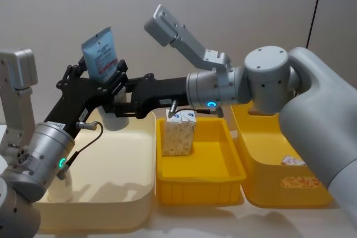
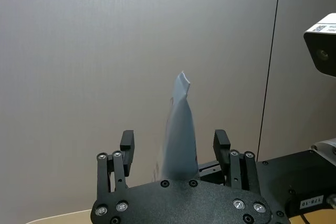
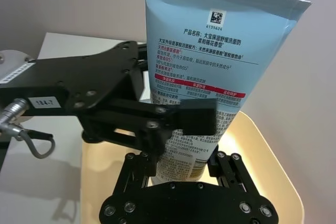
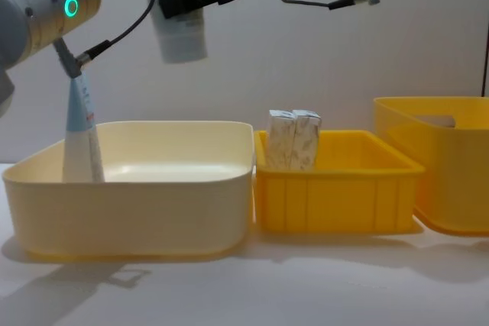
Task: Bimanual collaborative sorting of washing and personal care products
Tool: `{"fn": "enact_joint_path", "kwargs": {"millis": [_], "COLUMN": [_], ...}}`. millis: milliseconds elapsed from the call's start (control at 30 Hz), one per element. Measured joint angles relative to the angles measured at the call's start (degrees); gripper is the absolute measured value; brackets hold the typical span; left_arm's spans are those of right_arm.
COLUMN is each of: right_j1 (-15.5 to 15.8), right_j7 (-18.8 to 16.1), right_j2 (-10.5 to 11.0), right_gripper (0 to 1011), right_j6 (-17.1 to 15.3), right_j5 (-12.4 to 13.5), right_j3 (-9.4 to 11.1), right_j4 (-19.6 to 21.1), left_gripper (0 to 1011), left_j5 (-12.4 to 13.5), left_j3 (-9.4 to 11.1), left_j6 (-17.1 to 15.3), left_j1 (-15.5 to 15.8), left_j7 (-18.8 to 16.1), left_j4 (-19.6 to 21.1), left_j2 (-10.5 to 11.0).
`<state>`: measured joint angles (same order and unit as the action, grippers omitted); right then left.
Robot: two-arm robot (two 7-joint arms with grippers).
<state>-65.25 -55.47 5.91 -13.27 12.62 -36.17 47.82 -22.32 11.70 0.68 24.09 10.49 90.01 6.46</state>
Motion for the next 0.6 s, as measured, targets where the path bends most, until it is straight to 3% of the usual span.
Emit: {"fn": "enact_joint_path", "kwargs": {"millis": [167, 600], "right_j1": [0.5, 1.9], "right_j7": [2.1, 8.9], "right_j2": [1.1, 4.9], "right_gripper": [515, 515], "right_j6": [-0.8, -4.0], "right_j5": [-0.1, -1.0], "right_j3": [0.5, 2.5], "right_j4": [1.3, 5.5], "left_gripper": [1003, 1003], "left_j5": [0.0, 0.0], "left_j3": [0.0, 0.0], "left_j6": [0.0, 0.0], "left_j1": [0.0, 0.0], "left_j7": [0.0, 0.0], "left_j4": [0.0, 0.0], "left_j2": [0.0, 0.0]}}
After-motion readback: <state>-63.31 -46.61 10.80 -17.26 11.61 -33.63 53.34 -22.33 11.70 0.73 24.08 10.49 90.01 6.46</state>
